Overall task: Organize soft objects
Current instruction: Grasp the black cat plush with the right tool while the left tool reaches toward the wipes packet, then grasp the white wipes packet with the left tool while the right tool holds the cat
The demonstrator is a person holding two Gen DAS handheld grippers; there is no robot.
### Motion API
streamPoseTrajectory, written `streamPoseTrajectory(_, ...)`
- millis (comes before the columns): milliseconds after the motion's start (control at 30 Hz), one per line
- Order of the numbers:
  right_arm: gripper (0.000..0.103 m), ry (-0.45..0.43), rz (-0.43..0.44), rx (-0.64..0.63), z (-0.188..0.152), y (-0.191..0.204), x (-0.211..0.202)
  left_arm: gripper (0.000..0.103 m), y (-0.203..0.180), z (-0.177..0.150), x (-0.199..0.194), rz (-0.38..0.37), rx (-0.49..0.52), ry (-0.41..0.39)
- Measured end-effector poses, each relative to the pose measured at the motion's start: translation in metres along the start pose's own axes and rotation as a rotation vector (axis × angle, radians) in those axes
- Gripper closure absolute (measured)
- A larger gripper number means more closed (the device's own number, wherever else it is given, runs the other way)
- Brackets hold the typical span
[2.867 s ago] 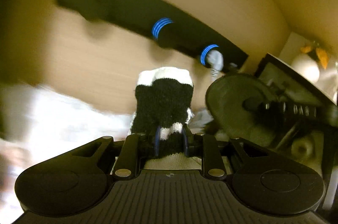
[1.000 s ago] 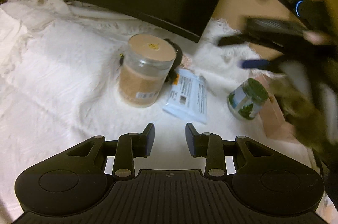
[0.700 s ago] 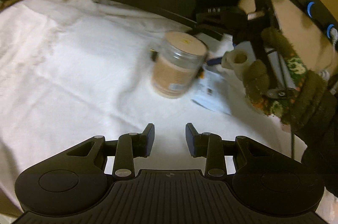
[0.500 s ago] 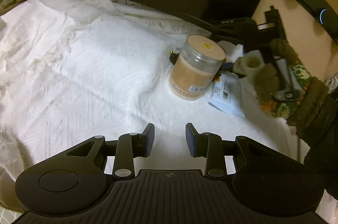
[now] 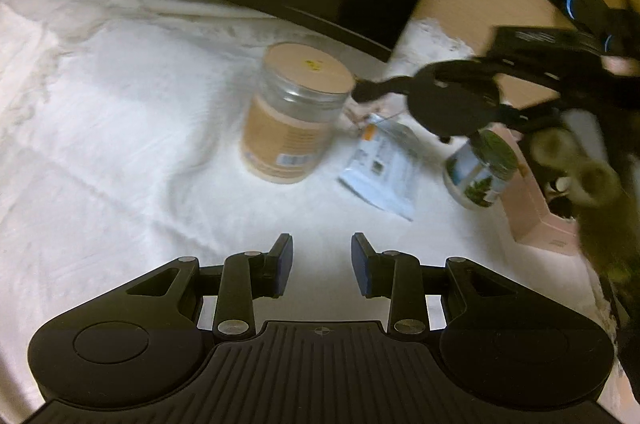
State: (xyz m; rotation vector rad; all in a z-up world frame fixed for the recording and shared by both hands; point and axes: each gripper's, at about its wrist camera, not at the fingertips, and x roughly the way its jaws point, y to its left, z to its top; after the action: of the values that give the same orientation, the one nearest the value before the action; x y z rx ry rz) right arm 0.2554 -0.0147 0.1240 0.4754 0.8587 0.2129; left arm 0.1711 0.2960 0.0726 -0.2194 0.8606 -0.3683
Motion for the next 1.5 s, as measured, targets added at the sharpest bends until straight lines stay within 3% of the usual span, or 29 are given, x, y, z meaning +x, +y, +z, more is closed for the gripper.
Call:
streamPoseTrajectory(200,0.041,-0.042,-0.075,-0.066,-0.049,-0.019,-0.058,0.068,-0.017,0.010,0.021,-0.029,0.062,0.018)
streamPoseTrajectory(433,0.041,-0.021,-0.253,-0.077,-0.102,-0.060,-0.070,0.068,-0.046,0.025,0.050,-0.036,0.142,0.000)
streamPoseTrajectory(600,0.041,-0.043,-0.342,-0.109,-0.121,-0.079,-0.074,0.068,-0.081,0.041,0.071,-0.026,0.266,-0.033)
streamPoseTrajectory(667,0.039,-0.040,-0.340,-0.118,-0.127,-0.085,-0.077,0.068,-0.097,0.047,0.085,-0.005,0.332,-0.044)
streamPoseTrajectory(833,0.019,-0.054,-0.338,-0.152,-0.141,-0.092,-0.082,0.068,-0.123,0.049,0.132,0.089,0.481,0.012)
streamPoseTrajectory(967,0.011,-0.072,-0.333,-0.161,-0.151,-0.098,-0.082,0.067,-0.125,0.040,0.153,0.102,0.528,0.071)
streamPoseTrajectory(1000,0.008,-0.074,-0.330,-0.154,-0.154,-0.100,-0.080,0.065,-0.125,0.038,0.153,0.093,0.537,0.061)
streamPoseTrajectory(1100,0.002,-0.068,-0.305,-0.098,-0.160,-0.112,-0.076,0.034,-0.127,0.036,0.156,0.037,0.545,0.084)
streamPoseTrajectory(1133,0.002,-0.051,-0.292,-0.072,-0.163,-0.116,-0.072,0.031,-0.128,0.034,0.158,0.014,0.560,0.092)
streamPoseTrajectory(1267,0.000,-0.049,-0.314,-0.118,-0.171,-0.114,-0.065,0.033,-0.134,0.032,0.155,0.019,0.609,0.078)
streamPoseTrajectory(1367,0.000,-0.040,-0.347,-0.208,-0.179,-0.106,-0.060,0.034,-0.136,0.035,0.155,0.101,0.637,0.011)
streamPoseTrajectory(1433,0.000,-0.035,-0.373,-0.265,-0.184,-0.100,-0.056,0.029,-0.131,0.043,0.165,0.134,0.611,0.052)
streamPoseTrajectory(1500,0.000,-0.045,-0.369,-0.272,-0.186,-0.101,-0.056,0.027,-0.125,0.051,0.172,0.113,0.559,0.086)
